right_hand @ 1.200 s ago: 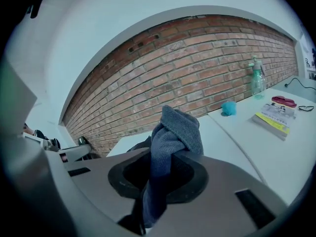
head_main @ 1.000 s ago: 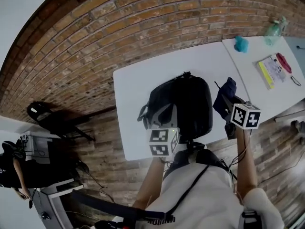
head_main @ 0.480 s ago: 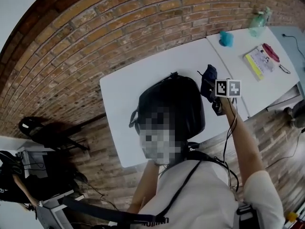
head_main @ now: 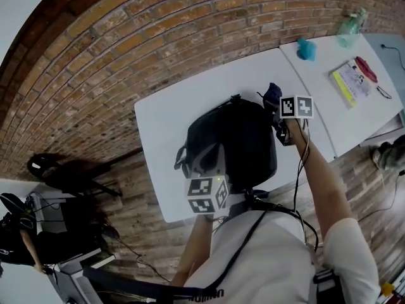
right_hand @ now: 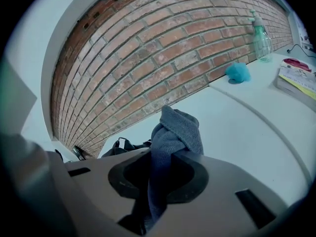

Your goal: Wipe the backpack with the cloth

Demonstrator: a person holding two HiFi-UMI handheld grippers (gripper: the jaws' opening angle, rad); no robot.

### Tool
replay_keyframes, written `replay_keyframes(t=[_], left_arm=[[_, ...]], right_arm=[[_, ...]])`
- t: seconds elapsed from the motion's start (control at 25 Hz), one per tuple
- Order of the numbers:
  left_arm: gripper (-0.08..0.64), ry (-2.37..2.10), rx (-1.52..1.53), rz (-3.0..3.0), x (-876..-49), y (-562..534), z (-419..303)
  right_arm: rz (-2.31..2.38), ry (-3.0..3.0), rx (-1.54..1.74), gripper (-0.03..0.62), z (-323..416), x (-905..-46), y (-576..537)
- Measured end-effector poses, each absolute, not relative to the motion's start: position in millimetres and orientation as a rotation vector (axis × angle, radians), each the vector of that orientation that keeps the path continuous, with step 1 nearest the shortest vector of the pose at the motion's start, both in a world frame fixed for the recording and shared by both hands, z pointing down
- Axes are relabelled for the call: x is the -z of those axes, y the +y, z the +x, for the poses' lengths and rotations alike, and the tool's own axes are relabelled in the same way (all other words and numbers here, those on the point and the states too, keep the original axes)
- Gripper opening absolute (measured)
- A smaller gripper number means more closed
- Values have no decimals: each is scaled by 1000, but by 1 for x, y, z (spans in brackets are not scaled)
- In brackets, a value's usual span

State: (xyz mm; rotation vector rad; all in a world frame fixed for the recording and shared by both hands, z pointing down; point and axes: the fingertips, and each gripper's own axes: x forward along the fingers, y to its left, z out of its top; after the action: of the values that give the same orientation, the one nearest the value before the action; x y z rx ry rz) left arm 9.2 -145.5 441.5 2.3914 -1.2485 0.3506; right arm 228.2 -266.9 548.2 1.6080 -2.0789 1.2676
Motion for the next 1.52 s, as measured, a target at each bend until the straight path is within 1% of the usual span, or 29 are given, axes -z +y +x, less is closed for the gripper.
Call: replay_keyframes(t=[0.28, 0.52, 1.52], left_arm=[[3, -1239, -354, 2376, -449, -151, 8], [3, -1220, -358, 2384, -450, -151, 11], [3, -1179, -397, 2409, -459, -128, 20]], right_arm=[[1589, -2082, -1270, 69, 223, -553, -261], [1604, -2103, -1334, 68, 223, -554, -248], [1553, -2151, -1413, 69, 212, -554, -166]])
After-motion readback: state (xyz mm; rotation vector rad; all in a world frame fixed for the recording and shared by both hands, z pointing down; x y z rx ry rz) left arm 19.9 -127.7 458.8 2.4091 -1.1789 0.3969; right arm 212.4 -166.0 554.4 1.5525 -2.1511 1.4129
